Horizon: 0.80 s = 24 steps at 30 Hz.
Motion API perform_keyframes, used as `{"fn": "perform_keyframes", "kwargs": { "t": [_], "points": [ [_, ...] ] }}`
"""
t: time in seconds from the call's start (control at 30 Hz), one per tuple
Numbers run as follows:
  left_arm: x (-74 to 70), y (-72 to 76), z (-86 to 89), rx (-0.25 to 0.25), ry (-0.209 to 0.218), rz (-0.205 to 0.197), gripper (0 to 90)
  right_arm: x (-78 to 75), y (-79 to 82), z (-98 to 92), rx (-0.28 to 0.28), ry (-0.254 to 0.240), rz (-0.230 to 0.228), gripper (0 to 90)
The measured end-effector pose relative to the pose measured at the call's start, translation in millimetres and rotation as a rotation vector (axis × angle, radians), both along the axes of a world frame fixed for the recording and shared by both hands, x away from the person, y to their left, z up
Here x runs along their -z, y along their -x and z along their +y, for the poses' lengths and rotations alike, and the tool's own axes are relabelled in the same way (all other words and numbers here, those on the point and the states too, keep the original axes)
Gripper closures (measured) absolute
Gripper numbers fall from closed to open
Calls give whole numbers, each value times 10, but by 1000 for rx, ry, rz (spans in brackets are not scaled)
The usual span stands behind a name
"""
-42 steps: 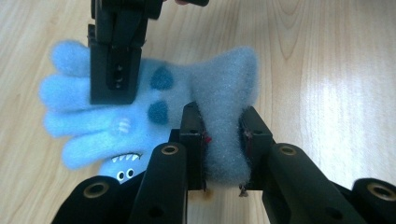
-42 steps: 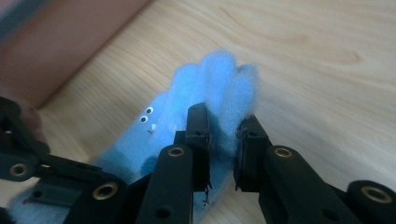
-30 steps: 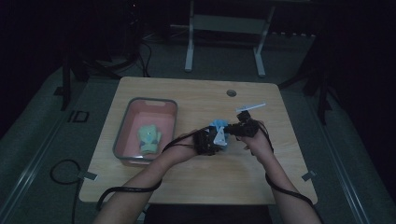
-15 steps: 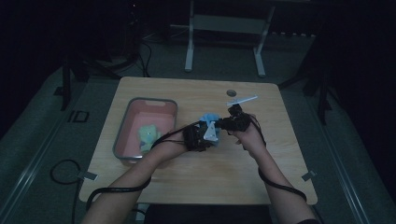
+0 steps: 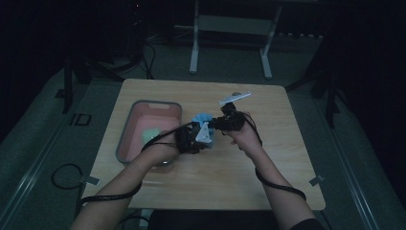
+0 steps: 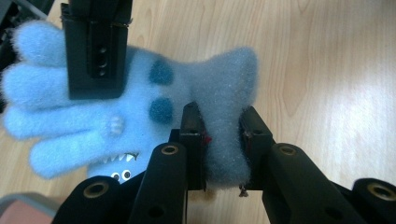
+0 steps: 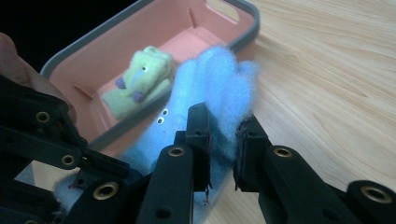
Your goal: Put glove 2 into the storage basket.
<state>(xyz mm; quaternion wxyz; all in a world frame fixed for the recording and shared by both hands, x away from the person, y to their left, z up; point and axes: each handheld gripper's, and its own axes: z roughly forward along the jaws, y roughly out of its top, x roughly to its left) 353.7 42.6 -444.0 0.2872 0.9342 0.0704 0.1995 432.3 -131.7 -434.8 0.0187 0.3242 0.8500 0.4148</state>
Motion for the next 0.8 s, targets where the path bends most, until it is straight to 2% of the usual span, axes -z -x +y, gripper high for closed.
{"fn": "perform_keyframes", "kwargs": {
  "t": [0.4,0.8],
  "points": [
    [-51,68,281,-25,-23,6,762,-22,9,317,-49,-7,-4,791],
    [-49,128,694,-74,-43,13,762,-16,-3,780,-100,-23,-6,791]
  ]
}}
